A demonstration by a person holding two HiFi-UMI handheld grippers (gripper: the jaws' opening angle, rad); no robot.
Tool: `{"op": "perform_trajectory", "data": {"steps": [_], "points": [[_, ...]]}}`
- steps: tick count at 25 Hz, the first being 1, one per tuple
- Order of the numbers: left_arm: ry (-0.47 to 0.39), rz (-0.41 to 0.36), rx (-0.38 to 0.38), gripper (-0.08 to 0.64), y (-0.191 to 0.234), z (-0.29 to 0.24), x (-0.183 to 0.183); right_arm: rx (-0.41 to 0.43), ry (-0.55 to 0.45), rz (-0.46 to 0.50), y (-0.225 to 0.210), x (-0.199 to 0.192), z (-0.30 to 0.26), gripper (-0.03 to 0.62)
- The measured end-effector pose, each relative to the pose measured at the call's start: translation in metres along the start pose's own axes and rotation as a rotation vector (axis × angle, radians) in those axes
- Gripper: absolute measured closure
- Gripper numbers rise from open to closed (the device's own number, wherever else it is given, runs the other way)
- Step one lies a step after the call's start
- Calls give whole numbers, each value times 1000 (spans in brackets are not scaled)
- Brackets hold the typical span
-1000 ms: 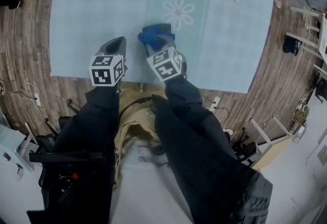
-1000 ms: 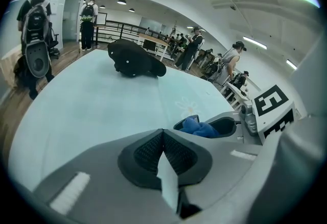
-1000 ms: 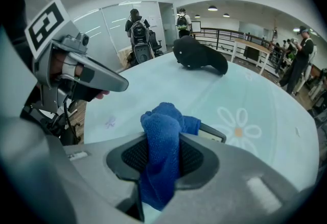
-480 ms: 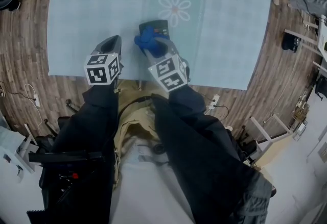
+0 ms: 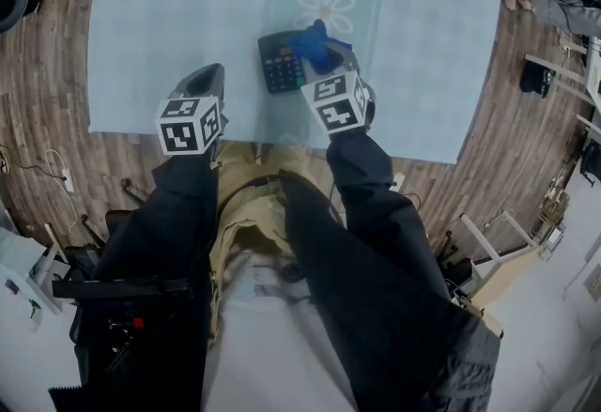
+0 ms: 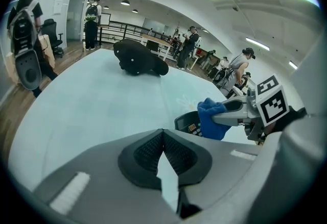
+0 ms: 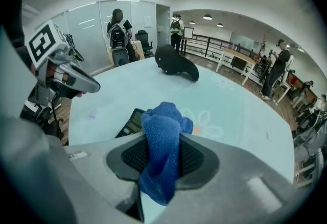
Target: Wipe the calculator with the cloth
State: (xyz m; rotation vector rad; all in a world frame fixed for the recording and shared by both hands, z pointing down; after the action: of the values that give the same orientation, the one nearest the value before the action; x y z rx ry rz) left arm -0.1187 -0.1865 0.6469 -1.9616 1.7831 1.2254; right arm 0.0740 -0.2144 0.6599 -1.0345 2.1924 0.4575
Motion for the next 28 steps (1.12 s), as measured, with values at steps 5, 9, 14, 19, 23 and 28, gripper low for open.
{"op": "perform_trajectory", "data": {"steps": [5,9,14,19,23,28], "points": [[1,6,10,561,7,4,-4,55,36,-1,32,-11,-26,466],[-6,12,14,561,6,7,-5,98,42,45,56,-11,-28,466],[-11,12,9,561,6,8,-5,181,40,53,89,-13,-30,466],[-22,8,10,561,7,8,-1,240,15,-3,111,-12,-28,468],[-51,4,0,561,2,15,10,216,-54,-92,107,5,-4,468],[-109,-39,-50,561,-25,15,41,119,-202,-206,67,41,35,468]]}}
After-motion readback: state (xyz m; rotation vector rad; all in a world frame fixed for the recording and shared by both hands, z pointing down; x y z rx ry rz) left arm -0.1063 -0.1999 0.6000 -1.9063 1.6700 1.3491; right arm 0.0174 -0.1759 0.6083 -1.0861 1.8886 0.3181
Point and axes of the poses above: the fingertips, and each gripper's own axes: z backward along the fingers, y to its left, x out of its top, the point moved 3 cm from there along z, backward along the fingers, and after that the axes turned 12 degrees about -y, right-handed, at the moved point
